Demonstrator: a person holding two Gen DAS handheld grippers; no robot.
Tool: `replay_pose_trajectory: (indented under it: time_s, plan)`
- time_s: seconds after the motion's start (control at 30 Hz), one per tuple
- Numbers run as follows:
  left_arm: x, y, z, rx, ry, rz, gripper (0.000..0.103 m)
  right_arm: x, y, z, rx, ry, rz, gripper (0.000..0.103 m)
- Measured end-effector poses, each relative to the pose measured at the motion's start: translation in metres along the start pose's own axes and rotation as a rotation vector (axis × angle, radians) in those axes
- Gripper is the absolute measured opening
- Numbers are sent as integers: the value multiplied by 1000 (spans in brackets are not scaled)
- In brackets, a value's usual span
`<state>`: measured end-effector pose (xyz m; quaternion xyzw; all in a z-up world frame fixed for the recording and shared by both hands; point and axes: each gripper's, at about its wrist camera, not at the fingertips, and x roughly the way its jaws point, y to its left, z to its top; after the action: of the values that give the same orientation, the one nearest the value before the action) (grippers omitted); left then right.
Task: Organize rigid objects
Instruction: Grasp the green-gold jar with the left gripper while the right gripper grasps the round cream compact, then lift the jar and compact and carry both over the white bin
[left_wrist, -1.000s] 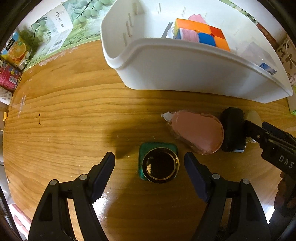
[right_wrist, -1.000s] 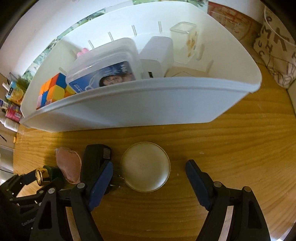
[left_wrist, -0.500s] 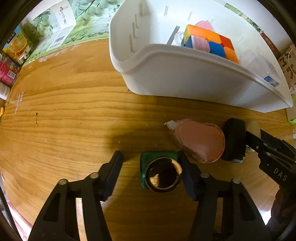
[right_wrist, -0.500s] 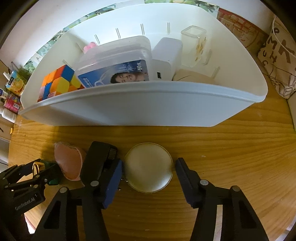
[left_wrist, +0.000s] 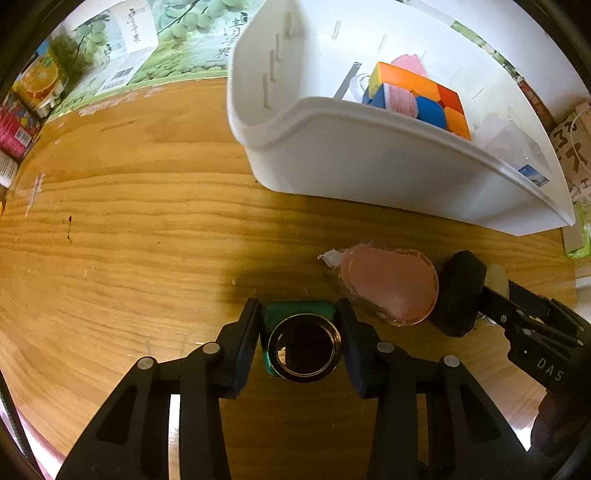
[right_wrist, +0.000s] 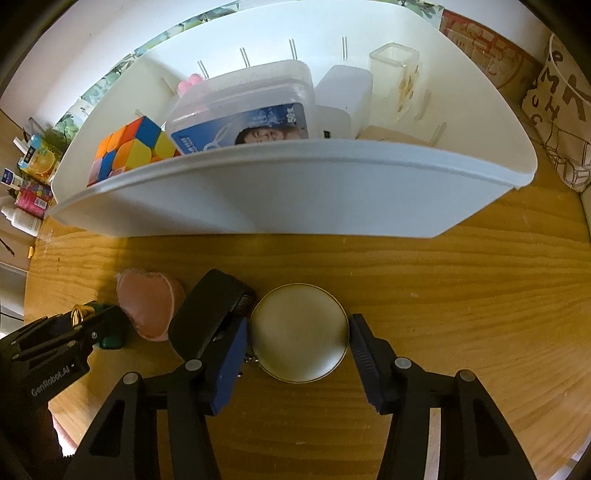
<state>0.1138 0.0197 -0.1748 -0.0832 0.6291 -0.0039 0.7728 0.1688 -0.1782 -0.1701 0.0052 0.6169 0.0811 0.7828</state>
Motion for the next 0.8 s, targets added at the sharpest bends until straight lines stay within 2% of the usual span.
replay_pose_trajectory:
  time_s: [0.47,0.57,0.8]
  plan:
    - [-17,-1,-35,-58,-56,8,44,-3,3,-27,-67,34,40,56]
    - [-25,-2,-41,-78,-82,11,44,-6,4,-44,-90,26,49,56]
    - [-54,0,-53,-131,-172,20,44,-30,5,-55,-148,-25,79,56]
